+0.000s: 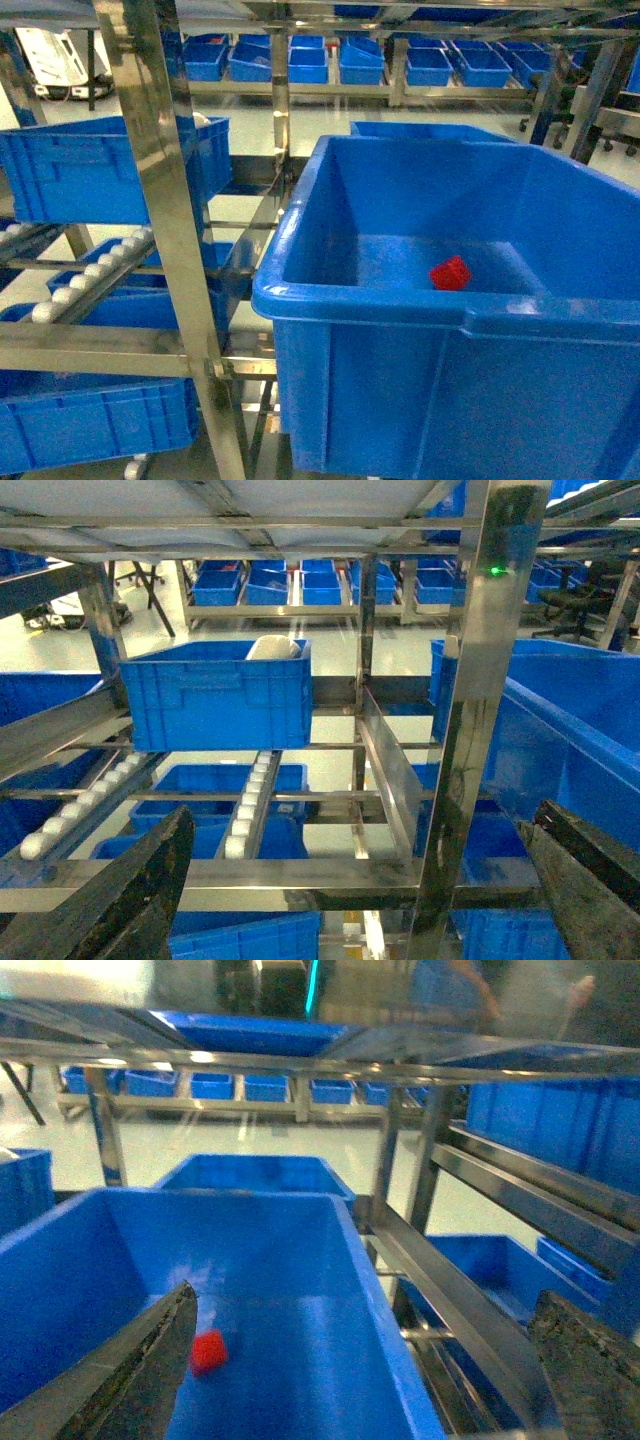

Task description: Place magnetic block on left shelf second layer

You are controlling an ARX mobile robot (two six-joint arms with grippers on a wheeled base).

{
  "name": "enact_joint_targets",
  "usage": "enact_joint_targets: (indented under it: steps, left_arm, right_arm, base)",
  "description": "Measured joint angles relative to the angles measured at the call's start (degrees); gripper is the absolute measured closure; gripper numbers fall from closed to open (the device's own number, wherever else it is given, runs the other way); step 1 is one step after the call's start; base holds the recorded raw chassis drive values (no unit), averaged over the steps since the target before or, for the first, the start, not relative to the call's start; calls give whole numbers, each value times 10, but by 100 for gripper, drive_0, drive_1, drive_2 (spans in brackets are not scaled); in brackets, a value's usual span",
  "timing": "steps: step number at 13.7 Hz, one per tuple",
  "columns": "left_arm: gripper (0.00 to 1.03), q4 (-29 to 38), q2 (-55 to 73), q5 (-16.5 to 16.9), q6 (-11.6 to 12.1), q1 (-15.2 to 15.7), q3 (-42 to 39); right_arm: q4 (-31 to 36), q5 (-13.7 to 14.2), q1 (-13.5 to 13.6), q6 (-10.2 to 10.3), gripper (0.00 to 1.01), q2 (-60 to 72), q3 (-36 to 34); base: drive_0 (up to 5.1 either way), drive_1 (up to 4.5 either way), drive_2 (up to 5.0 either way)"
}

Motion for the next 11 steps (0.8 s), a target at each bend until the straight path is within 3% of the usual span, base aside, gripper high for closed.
enact_joint_targets:
  steps: [1,2,3,4,5,6,7,11]
  left_arm:
    - [5,0,0,0,0,0,0]
    - [5,0,0,0,0,0,0]
    - [5,0,0,0,0,0,0]
    - [5,0,0,0,0,0,0]
    - [5,0,0,0,0,0,0]
    - [5,0,0,0,0,0,0]
    - [5,0,0,0,0,0,0]
    - [5,0,0,0,0,0,0]
  right_arm:
    - [-81,12,-14,-8,3,-118,-52]
    - [-175,8,-47,-11,3,-246,-79]
    - [-266,-15,-85,-5,3,-346,-86]
    - [-314,-19,-100,2,3,-401,-86]
    - [-356,-68,-111,14,7,-413,-80]
    - [-388,-159,-138,20,20,-423,-86]
    - [-392,-205,-140,25,35,-437,-99]
    - [-407,-214,-140,26,88,-483,-127]
  base:
    - [0,0,0]
    - [0,0,0]
    - [0,0,0]
    - [0,0,0]
    - [0,0,0]
    - [0,0,0]
    - [0,0,0]
    - [0,0,0]
